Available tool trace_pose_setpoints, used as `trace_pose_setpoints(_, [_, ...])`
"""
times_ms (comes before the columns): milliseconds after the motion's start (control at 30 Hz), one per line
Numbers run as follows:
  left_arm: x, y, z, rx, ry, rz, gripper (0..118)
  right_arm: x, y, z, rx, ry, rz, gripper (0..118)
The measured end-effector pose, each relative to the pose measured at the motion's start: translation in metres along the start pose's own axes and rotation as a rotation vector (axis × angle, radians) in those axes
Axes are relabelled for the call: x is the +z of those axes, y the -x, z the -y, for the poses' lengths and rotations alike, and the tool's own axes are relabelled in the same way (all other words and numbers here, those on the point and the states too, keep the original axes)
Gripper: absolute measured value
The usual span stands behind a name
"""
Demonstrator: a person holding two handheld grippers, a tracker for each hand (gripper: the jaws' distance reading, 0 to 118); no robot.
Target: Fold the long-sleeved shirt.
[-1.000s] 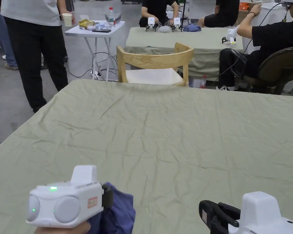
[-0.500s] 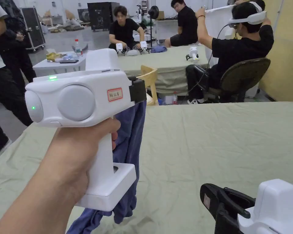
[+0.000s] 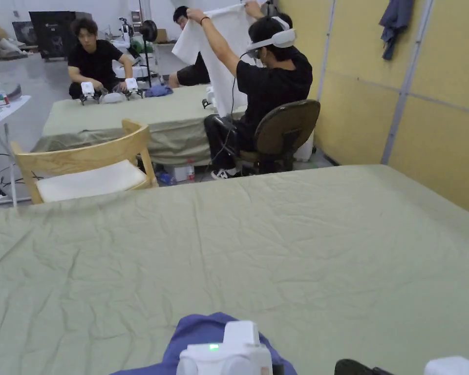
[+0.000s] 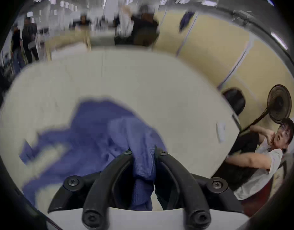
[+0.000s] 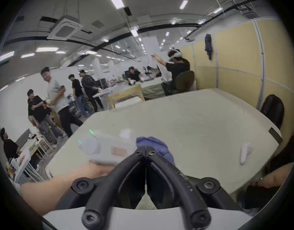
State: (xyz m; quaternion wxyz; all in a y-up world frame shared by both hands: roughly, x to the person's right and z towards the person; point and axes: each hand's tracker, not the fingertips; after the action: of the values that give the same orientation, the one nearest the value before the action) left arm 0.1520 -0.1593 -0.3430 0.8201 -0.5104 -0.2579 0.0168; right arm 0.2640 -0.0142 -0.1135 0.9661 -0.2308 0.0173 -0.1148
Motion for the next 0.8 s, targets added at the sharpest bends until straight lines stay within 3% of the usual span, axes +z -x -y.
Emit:
trace_pose_setpoints(200, [-0.056,-0.012,0.037,0.016,0.073,0.057,26,-0.013,-0.019,0.018,-0.079,0.061,0.046,3])
trace_pose_setpoints(233, [-0.055,-0.013,0.035,0.004,0.062,0.097,43,-0.014,-0.021,0.019,-0.082,0.064,0.044,3])
trace_pose_setpoints(267, [-0.048,-0.013,0.032,0.002,0.041,0.140,79,-0.016,-0.022,0.019,-0.084,0.066,0.041,3])
trace_pose_setpoints(300, [-0.036,-0.013,0.029,0.005,0.001,0.163,106,-0.017,-0.023,0.019,-0.085,0.065,0.038,3])
trace_pose_setpoints(333, [-0.022,-0.011,0.026,0.013,-0.048,0.176,118,-0.019,-0.024,0.019,-0.085,0.064,0.036,3])
trace_pose_setpoints(433, [0.033,0.011,0.016,-0.010,-0.240,0.208,114,-0.031,-0.037,0.017,-0.117,0.077,0.024,3])
trace_pose_setpoints(467, [0.052,0.021,0.018,-0.032,-0.286,0.182,114,-0.036,-0.041,0.014,-0.171,0.086,0.042,3])
trace_pose_setpoints(533, [0.079,0.041,0.028,-0.042,-0.332,0.089,112,-0.047,-0.050,0.007,-0.196,0.081,0.050,3])
trace_pose_setpoints(567, [0.091,0.052,0.034,-0.034,-0.304,0.041,102,-0.052,-0.055,0.004,-0.213,0.069,0.066,3])
trace_pose_setpoints(600, [0.098,0.061,0.039,-0.034,-0.272,0.020,81,-0.056,-0.060,0.004,-0.229,0.042,0.088,3])
trace_pose_setpoints(667, [0.106,0.084,0.052,-0.026,-0.278,0.037,1,-0.062,-0.059,0.005,-0.218,-0.007,0.123,3])
trace_pose_setpoints(733, [0.102,0.106,0.059,0.047,-0.234,-0.055,1,-0.070,-0.055,0.007,-0.235,0.013,0.129,3])
trace_pose_setpoints(800, [0.092,0.126,0.050,0.044,-0.190,0.010,1,-0.079,-0.056,0.012,-0.287,0.015,0.113,3])
